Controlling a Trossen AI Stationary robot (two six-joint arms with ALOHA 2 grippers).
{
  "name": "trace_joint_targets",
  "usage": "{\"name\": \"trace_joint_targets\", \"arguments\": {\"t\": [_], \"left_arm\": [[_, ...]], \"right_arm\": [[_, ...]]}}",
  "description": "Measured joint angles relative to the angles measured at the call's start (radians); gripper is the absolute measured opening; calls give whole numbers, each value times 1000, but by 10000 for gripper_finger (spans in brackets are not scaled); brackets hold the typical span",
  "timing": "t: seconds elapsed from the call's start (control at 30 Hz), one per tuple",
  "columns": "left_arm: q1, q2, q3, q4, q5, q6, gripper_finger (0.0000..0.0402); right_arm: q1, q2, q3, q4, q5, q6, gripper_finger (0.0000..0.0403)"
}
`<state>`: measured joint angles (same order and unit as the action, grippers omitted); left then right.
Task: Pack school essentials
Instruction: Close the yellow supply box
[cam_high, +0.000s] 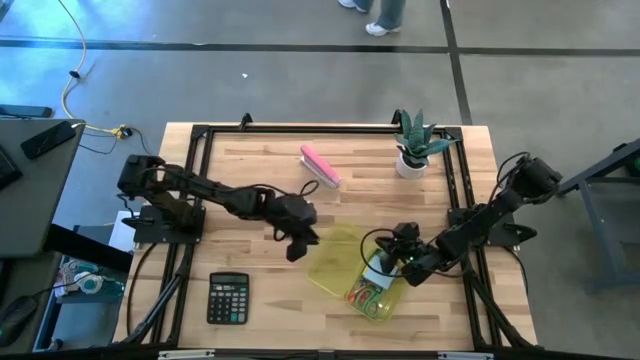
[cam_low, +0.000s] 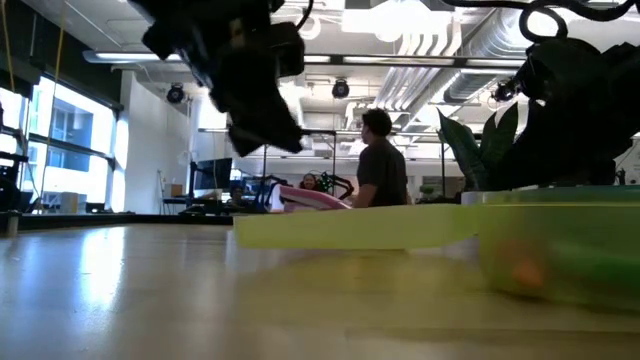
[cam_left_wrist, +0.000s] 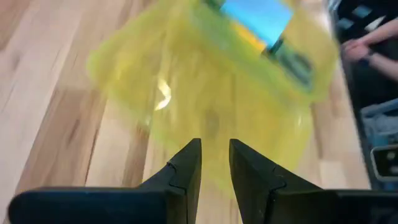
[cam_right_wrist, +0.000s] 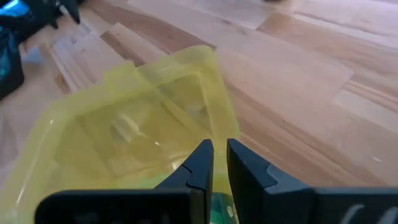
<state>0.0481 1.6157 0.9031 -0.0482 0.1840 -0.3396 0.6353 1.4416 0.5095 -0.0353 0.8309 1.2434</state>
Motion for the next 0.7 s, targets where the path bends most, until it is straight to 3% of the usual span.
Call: {"name": "trace_joint_targets", "arguments": {"t": [0.3, 0.53, 0.7], "left_arm": [[-129, 25, -1, -295, -177, -57, 73], [-168, 149, 1, -264, -225, -76, 73], [-161, 169, 2, -238, -222, -70, 73]], "right_arm": [[0, -42, 0, -1, -44, -21, 34], [2, -71, 0, -6, -118, -14, 34], [7, -119, 0, -16, -205, -21, 34]]}}
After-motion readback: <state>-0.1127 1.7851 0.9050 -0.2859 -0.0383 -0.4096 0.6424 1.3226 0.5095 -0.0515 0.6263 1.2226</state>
